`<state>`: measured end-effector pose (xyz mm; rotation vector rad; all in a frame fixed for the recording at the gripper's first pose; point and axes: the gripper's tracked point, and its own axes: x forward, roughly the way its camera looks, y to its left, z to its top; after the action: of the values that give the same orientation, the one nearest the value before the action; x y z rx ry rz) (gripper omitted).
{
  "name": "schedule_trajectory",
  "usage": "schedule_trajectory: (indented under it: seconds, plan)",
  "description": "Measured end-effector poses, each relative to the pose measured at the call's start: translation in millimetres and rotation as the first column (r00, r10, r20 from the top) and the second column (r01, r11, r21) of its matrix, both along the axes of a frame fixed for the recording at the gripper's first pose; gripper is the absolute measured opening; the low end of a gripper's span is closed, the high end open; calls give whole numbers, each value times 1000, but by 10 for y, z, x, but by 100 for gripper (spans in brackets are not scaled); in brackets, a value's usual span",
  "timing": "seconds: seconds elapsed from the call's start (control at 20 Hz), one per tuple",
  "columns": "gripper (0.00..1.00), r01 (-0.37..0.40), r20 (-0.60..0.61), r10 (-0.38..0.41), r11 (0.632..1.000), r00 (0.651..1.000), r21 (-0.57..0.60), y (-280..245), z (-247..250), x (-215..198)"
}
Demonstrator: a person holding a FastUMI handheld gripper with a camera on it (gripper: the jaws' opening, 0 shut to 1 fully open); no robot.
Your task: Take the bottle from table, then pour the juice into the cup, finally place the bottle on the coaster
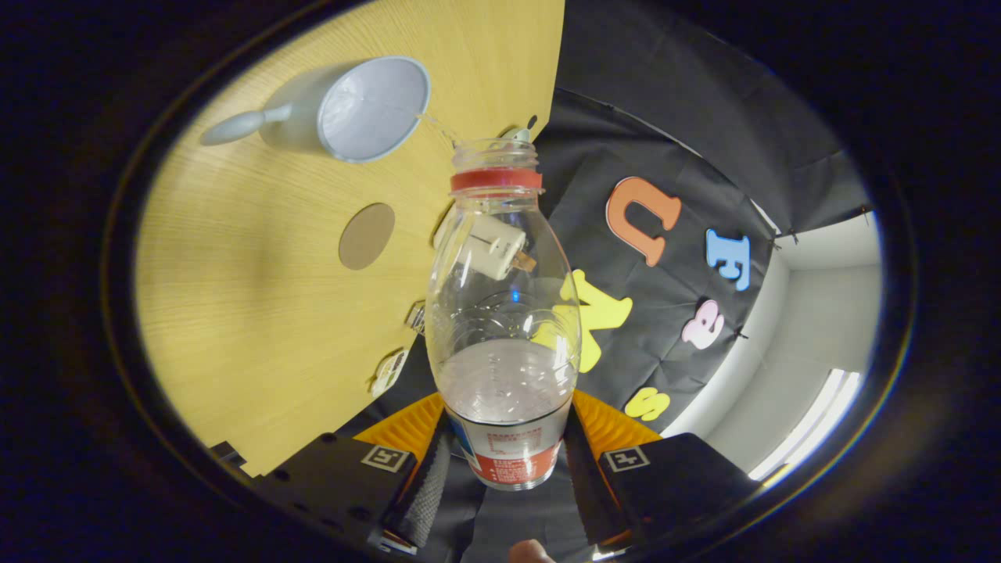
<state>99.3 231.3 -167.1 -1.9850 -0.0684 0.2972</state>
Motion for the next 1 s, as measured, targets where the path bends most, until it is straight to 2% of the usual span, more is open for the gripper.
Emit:
schedule_trajectory:
  seconds: [1.0]
  plan:
    - [76,-37,24,38,999,999,-36,153,51,14]
